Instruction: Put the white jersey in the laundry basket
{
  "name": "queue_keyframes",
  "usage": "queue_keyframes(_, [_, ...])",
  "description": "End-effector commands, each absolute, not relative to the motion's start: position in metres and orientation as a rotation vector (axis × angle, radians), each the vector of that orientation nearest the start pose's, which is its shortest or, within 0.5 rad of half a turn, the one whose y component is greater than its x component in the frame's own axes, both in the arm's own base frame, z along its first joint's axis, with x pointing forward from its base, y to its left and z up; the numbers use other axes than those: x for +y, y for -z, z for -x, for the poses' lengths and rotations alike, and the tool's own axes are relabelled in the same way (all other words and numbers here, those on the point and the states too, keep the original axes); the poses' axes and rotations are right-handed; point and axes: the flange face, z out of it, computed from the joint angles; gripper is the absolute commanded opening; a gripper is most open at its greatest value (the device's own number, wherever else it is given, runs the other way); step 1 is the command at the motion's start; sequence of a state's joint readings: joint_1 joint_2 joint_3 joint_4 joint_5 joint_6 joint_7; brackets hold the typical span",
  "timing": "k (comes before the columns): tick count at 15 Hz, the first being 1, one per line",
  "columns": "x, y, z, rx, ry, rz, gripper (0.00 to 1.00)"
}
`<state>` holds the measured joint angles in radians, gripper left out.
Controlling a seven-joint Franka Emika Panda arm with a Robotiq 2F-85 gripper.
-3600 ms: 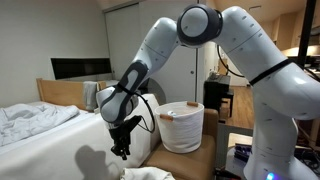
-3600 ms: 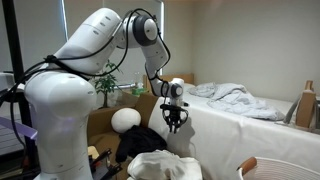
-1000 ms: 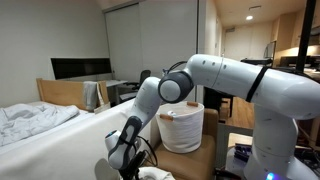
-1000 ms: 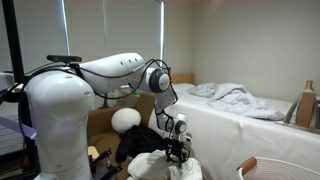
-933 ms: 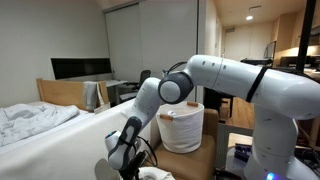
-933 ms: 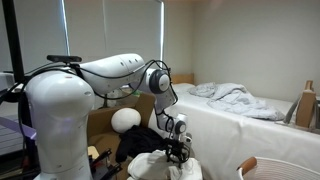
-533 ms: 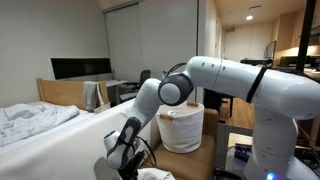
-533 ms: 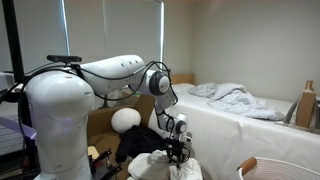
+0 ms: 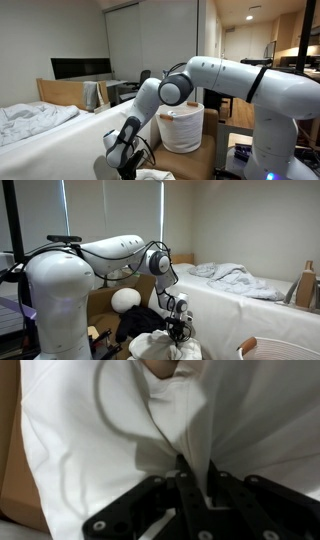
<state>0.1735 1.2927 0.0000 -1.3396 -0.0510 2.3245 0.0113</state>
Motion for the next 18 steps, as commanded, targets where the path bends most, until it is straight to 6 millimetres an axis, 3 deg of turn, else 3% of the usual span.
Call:
queue_keyframes(1, [0.105, 0.085, -0.629, -0.29, -0.491, 3.166, 0.11])
queue_keyframes(7, [0.108, 0.073, -0.63, -0.263, -0.466, 3.179, 0.12])
queue_keyframes(18, [0.124, -0.02, -0.622, -0.326, -0.391, 3.126, 0.12])
